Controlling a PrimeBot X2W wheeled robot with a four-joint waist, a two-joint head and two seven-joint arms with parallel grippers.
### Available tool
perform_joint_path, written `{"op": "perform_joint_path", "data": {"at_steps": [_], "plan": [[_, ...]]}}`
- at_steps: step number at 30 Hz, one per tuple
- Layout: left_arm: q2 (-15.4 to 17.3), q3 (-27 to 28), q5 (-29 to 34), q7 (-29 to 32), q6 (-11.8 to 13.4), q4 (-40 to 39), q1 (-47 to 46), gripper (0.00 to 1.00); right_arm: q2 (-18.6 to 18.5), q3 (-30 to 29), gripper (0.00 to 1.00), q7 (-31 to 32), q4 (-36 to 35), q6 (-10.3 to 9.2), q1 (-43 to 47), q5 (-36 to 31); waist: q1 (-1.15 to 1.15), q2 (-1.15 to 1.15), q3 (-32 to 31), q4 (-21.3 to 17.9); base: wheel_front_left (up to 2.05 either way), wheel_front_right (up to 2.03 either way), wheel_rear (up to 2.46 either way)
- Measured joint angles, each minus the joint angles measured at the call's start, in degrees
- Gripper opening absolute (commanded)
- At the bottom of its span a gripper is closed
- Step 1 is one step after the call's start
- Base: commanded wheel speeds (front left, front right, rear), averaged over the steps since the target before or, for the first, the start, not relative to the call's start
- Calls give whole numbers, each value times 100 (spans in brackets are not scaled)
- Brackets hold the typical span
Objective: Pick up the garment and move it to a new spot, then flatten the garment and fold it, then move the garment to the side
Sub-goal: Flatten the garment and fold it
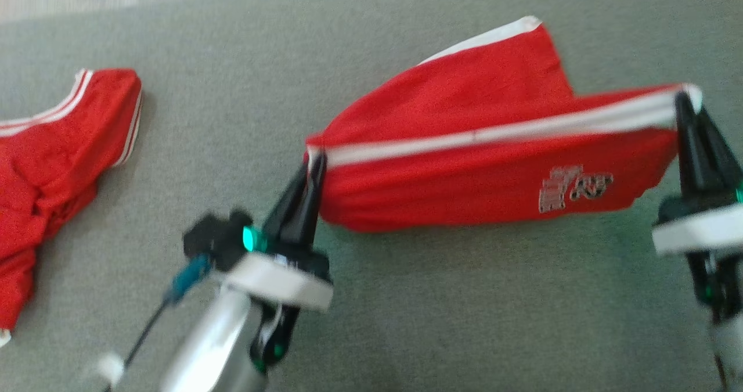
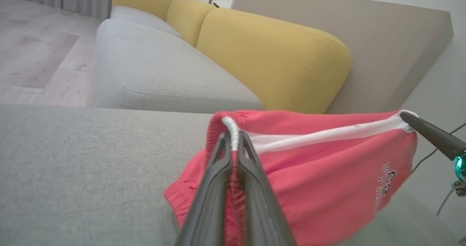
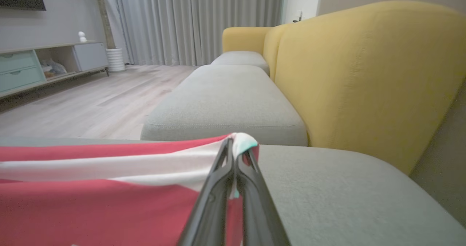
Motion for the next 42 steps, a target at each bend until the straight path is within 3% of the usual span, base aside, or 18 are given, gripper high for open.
{"op": "perform_joint_path", "data": {"at_steps": [5,12,15,16,17,18,19,20,21,24,27,33,42], "plan": [[-215,70,12,164,121,1000,-1173,0,-441,834,0,-18,1412,0,-1560,519,1,0,442,185,0,0,0],[-402,68,92,81,414,1788,-1939,0,-634,1770,0,-58,2757,1,-2954,920,0,0,768,332,0,0,0],[-454,38,27,-44,407,2037,-2175,0,-647,2136,0,-130,3295,0,-3401,1043,0,0,911,403,0,0,0],[-459,21,-2,-88,405,2121,-2243,8,-645,2258,2,-166,3454,0,-3527,1073,0,0,956,429,0,0,0],[-461,1,-10,-132,404,2202,-2305,34,-636,2373,29,-191,3598,0,-3641,1120,0,0,997,452,0,0,0],[-464,-22,-30,-175,400,2278,-2355,42,-623,2512,97,-227,3732,0,-3748,1187,0,0,1035,475,0,0,0],[-469,-54,-67,-210,398,2368,-2401,48,-608,2637,100,-256,3845,0,-3832,1262,0,0,1064,494,0,0,0],[-471,-87,-67,-243,399,2437,-2423,83,-583,2731,100,-287,3967,0,-3899,1330,1,0,1084,509,0,0,0],[-471,-120,-67,-277,405,2509,-2430,100,-566,2818,100,-330,4085,0,-3953,1383,1,0,1095,524,0,0,0],[-471,-199,-107,-332,425,2619,-2415,100,-543,2953,100,-457,4302,0,-3990,1585,0,0,1060,540,0,0,0],[-475,-218,29,-359,637,2462,-2339,100,-543,3017,100,-513,4359,0,-3960,1807,-1,0,963,527,0,0,0],[-471,281,933,-385,1228,1040,-1453,100,-566,3020,100,-525,4511,0,-3689,2228,-2,0,755,478,0,0,0],[-448,713,1876,-402,1505,-660,-48,100,-514,3176,100,-141,5478,0,-3474,2558,-2,0,624,764,0,0,0]]}}
